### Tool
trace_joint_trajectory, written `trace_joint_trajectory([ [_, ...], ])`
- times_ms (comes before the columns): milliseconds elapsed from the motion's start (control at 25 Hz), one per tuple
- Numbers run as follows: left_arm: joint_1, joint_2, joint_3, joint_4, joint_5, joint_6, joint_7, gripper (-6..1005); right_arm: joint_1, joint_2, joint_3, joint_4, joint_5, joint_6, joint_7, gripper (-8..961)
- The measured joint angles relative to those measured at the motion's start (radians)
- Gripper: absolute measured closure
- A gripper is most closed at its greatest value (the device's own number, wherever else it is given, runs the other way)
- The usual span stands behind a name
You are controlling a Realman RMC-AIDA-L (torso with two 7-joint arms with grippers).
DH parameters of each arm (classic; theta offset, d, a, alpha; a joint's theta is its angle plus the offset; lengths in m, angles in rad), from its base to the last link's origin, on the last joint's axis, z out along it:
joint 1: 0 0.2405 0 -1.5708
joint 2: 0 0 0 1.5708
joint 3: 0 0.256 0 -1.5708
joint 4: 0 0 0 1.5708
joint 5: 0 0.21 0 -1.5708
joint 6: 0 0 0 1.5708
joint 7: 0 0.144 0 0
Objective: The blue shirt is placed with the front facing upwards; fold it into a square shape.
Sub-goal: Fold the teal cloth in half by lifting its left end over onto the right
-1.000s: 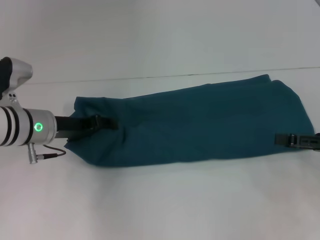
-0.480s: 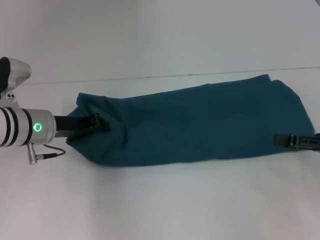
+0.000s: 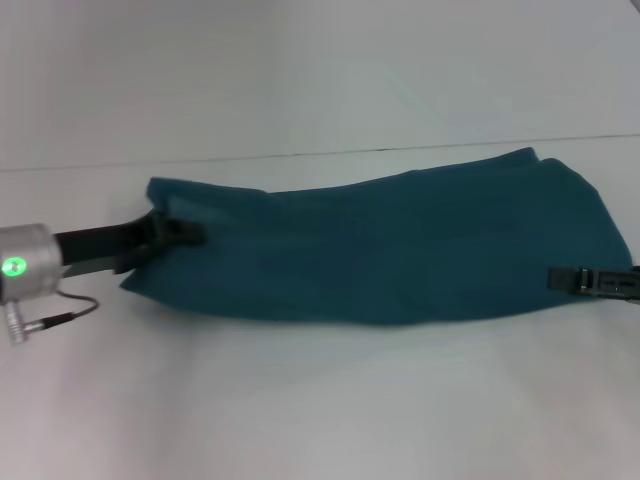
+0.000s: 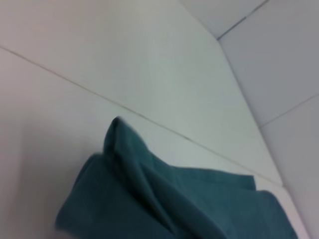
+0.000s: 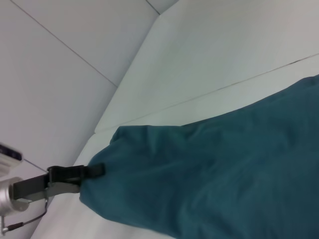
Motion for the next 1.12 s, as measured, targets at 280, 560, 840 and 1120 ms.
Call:
trace_joint_trajectory([
  [280, 0.057, 0.026, -0.064, 0.017, 0.022, 0.023, 0.009, 906, 0.000, 0.004, 0.000, 0.000, 0.000, 0.001, 0.002, 69],
  [560, 0.075, 0.040, -0.137, 0.074, 0.186, -0.001, -0.059, 905, -0.002, 0.002, 0.000, 0.000, 0.000, 0.011, 0.014, 68],
  [840, 0.118, 0.046, -0.219, 0.140, 0.271, -0.015, -0.093, 905, -0.003, -0.002, 0.000, 0.000, -0.002, 0.015, 0.015, 69],
  [1120, 0.162, 0.048, -0.224, 0.196, 0.284, -0.027, -0.144, 907, 0.002, -0.002, 0.002, 0.000, -0.002, 0.026, 0.016, 68],
])
